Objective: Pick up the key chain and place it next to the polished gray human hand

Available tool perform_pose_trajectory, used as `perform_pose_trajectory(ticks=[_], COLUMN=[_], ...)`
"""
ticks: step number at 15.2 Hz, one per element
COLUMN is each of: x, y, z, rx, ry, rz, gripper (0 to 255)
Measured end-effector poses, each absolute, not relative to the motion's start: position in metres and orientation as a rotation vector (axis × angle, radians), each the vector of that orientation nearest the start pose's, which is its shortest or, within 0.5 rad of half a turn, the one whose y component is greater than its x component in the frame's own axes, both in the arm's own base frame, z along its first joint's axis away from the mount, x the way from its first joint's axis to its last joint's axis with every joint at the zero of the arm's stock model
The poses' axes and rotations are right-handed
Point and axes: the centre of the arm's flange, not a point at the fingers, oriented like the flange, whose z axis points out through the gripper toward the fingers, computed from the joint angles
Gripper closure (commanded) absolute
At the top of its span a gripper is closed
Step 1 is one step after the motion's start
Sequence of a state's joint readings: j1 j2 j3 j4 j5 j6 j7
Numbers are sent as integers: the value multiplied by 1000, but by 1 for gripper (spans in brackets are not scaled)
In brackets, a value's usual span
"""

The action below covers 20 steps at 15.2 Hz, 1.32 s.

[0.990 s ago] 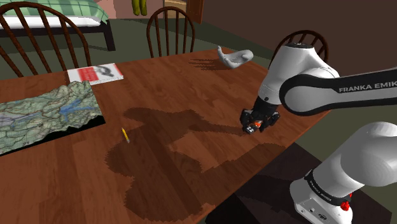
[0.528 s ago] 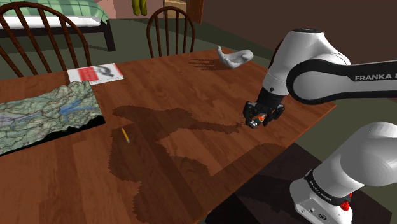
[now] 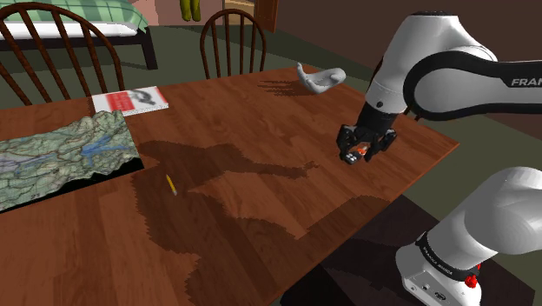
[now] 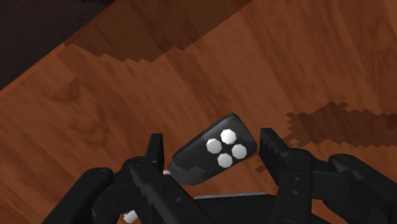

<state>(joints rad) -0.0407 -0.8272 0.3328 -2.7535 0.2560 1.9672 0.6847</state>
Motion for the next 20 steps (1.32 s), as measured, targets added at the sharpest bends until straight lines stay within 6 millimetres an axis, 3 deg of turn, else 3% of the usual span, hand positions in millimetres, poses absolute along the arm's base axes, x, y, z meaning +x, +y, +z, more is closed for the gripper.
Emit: perform_pose_trajectory(ticks=[20], x=[295], y=[100], z=[539], rx=[-3001], ry=[912], rz=[-38], gripper=[255])
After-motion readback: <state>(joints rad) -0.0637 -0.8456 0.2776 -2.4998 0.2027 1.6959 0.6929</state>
